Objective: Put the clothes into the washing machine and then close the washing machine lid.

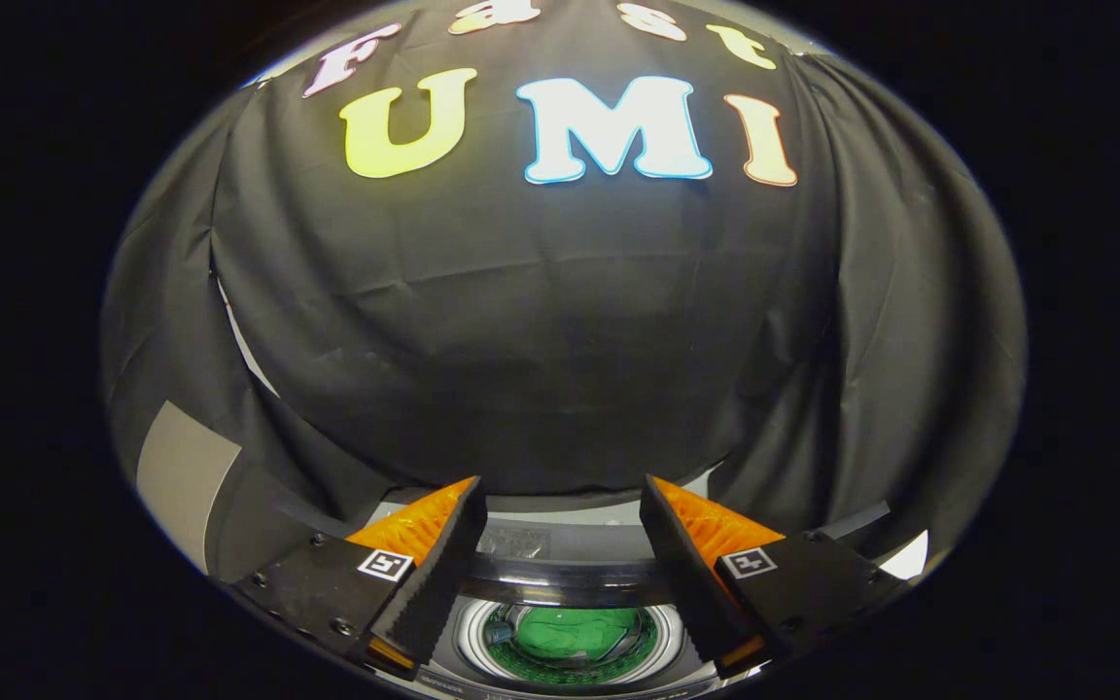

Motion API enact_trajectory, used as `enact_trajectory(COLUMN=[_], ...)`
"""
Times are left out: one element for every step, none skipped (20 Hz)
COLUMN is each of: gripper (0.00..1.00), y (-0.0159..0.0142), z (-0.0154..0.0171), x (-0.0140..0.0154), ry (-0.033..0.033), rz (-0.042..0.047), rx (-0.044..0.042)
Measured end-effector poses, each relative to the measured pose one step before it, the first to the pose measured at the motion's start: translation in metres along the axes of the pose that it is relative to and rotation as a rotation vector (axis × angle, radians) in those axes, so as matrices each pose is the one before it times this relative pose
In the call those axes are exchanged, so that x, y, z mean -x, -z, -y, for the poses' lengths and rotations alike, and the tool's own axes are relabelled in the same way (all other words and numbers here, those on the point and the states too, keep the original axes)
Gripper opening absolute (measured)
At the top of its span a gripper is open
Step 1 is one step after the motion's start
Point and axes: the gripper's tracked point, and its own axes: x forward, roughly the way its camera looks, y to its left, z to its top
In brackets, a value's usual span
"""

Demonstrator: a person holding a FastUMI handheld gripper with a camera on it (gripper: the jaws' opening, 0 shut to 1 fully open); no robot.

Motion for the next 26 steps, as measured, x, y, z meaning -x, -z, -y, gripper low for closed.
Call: enact_trajectory(gripper=[0.99,0.99,0.99,0.99,0.99,0.99,0.99,0.99,0.99,0.99,0.99,0.99,0.99,0.99,0.99,0.99,0.99,0.99,0.99,0.99,0.99,0.99,0.99,0.99,0.99,0.99], y=[0.00101,0.00041,0.00285,0.00134,0.00215,0.00488,0.00344,0.00219,0.0027,0.0029,0.01161,0.00192,0.00355,0.00209,0.00433,0.00264,0.00232,0.00074,0.00174,0.00136,0.0021,0.00181,0.00056,0.00025,0.00206,0.00109], z=[-0.00015,-0.00057,0.00036,-0.00029,-0.00019,-0.00039,0.00032,-0.00043,-0.00049,0.00026,0.00022,-0.00056,-0.00043,-0.00064,-0.00059,-0.00032,0.00019,-0.00021,-0.0001,-0.00024,0.00008,-0.00023,0.00052,-0.00097,-0.0003,-0.00032], x=[0.00173,0.00254,0.00094,0.00233,0.00389,0.00418,0.0059,0.00363,0.00416,0.00212,0.0015,0.00207,0.00457,0.00368,0.00338,0.00361,0.00203,0.002,0.00086,0.00136,0.00255,0.0015,0.00046,0.00142,0.00106,0.00084], ry=[-0.00067,-0.00128,-0.00108,-0.00034,-0.00036,-0.0002,-0.00079,-0.00079,0.00039,0.00004,-0.00079,-0.0014,-0.00093,0.00064,0.00156,0.0025,0.00198,0.00094,-0.00009,-0.00043,-0.00067,-0.00097,-0.0002,-0.00017,-0.00126,-0.00224], rz=[0.00912,0.00883,0.0103,0.01118,0.01191,0.01561,0.01787,0.01356,0.00994,0.005,0.00808,0.009,0.01059,0.01161,0.01405,0.01446,0.01326,0.01221,0.00928,0.00715,0.00663,0.00614,0.00774,0.00587,0.00243,0.00033], rx=[0.0007,0.00251,0.00126,0.00159,0.00269,0.001,0.0023,0.00132,-0.00118,0.00039,0.00063,0.00141,0.00018,-0.00097,-0.00037,-0.00049,-0.00061,0.00037,0.00058,0.00114,-0.00021,0.00143,0.00187,0.00154,0.00124,0.00053])
